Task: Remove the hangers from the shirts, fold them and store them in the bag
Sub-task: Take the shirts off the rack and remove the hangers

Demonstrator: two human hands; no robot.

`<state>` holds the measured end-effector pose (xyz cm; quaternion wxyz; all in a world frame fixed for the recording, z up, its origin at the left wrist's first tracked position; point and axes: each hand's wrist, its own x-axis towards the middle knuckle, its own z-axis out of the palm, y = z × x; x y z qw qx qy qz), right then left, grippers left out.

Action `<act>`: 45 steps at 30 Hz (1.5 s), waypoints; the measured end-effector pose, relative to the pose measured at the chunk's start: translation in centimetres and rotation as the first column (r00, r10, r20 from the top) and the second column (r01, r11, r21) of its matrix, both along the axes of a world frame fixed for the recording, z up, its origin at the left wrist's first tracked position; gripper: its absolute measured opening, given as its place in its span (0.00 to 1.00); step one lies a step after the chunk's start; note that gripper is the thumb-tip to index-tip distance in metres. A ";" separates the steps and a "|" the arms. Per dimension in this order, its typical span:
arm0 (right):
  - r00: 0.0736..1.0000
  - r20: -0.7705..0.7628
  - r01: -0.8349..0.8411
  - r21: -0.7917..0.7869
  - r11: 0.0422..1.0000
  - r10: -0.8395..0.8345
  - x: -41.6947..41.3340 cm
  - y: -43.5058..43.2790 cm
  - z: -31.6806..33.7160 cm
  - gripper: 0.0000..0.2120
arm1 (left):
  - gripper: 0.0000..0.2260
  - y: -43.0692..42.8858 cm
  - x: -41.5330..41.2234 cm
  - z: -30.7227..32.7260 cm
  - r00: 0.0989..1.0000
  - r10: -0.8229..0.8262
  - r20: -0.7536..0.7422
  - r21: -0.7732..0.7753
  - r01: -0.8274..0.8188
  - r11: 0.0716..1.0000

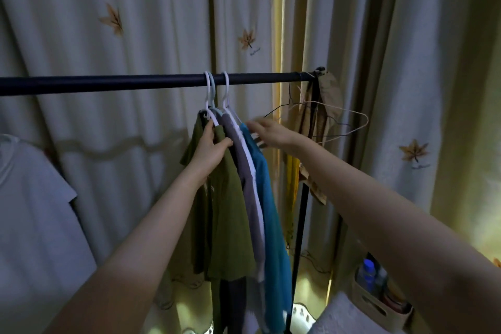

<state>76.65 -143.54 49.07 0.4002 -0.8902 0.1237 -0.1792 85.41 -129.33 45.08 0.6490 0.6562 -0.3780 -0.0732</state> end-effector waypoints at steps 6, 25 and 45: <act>1.000 0.012 0.017 0.202 0.979 -0.019 4.6 2.6 2.5 0.28 | 0.20 0.8 1.8 0.5 0.996 -0.087 0.017 0.033 0.087 0.996; 0.925 0.278 0.044 0.603 0.796 -0.261 6.7 7.2 2.0 0.33 | 0.08 4.9 6.5 -1.2 0.994 0.110 -0.029 -0.139 -0.113 0.984; 0.966 0.258 -0.128 0.594 0.795 -0.037 -3.9 15.0 -0.9 0.27 | 0.26 10.3 6.8 0.1 0.859 0.057 0.509 0.078 -0.112 0.991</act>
